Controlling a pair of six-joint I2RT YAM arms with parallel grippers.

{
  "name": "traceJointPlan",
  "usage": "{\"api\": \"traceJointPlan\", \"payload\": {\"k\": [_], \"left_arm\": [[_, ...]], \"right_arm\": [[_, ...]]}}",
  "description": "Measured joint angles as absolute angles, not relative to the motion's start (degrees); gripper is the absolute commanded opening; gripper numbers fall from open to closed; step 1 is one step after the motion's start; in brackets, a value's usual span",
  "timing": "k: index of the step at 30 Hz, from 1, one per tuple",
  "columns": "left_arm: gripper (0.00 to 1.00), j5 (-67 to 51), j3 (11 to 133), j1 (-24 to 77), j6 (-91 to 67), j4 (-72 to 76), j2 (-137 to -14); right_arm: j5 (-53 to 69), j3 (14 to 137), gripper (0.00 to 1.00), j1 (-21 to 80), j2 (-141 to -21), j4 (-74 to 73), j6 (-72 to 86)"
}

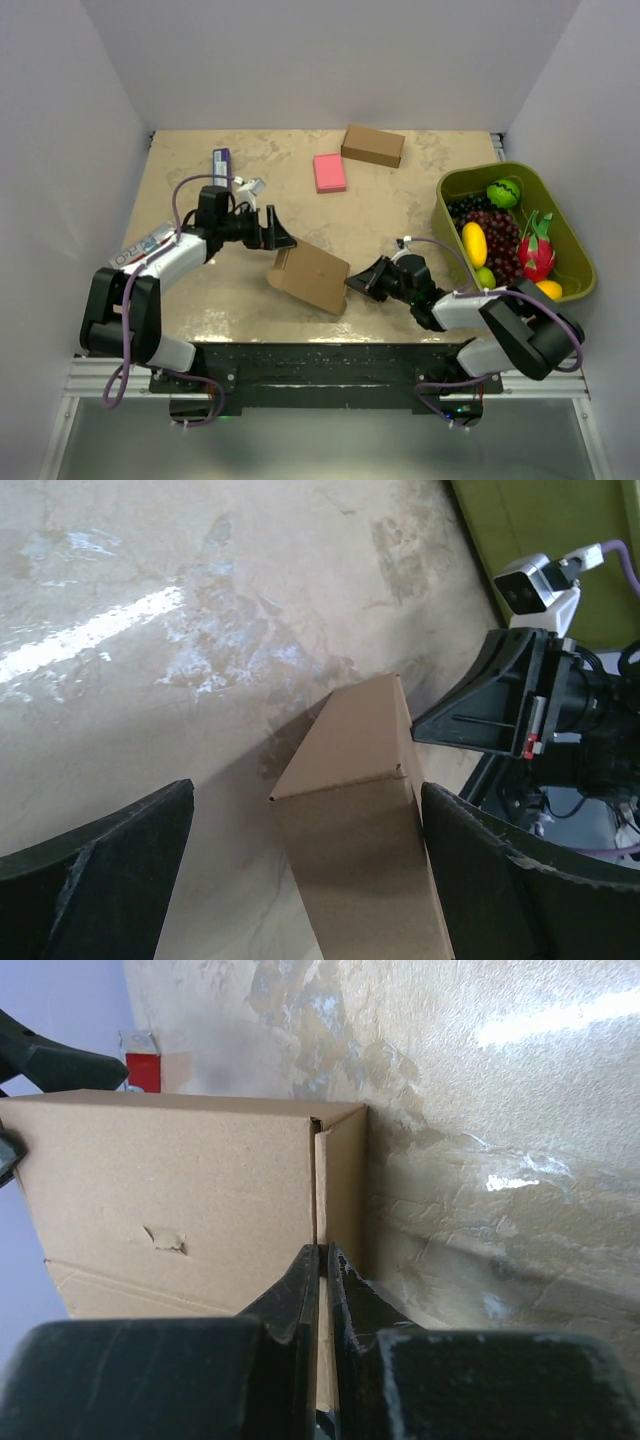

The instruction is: Fold the paper box

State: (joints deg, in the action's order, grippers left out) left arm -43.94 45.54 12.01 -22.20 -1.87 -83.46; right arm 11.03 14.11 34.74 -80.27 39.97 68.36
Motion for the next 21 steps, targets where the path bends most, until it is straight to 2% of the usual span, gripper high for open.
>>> {"api": "traceJointPlan", "payload": {"k": [6, 11, 14, 17, 18, 21], "left_arm": [[0.98, -48.21, 44.4, 13.58, -23.03, 0.43, -84.73], [0.96, -50.85, 38.24, 13.89, -23.44, 2.42, -83.64], [0.89, -51.9, 36.47, 13.96, -23.57, 2.22, -83.18], [0.74, -52.77, 36.45, 13.96, -24.56, 3.81, -83.18], [0.66, -53.41, 36.36, 13.96, -25.17, 4.64, -83.2], [0.61, -55.09, 35.57, 13.96, -27.24, 7.9, -83.55]], "right_arm": [[10.02, 14.13, 0.01, 34.7, -77.03, 35.46, 67.0], [9.34, 14.26, 0.01, 34.7, -74.46, 32.29, 65.56], [8.54, 15.11, 0.02, 34.7, -73.89, 30.61, 64.4], [7.68, 15.88, 0.04, 34.63, -73.38, 28.86, 63.13], [7.14, 16.05, 0.07, 34.59, -72.97, 28.1, 62.67], [5.89, 16.23, 0.18, 34.5, -70.61, 25.39, 60.93]]}}
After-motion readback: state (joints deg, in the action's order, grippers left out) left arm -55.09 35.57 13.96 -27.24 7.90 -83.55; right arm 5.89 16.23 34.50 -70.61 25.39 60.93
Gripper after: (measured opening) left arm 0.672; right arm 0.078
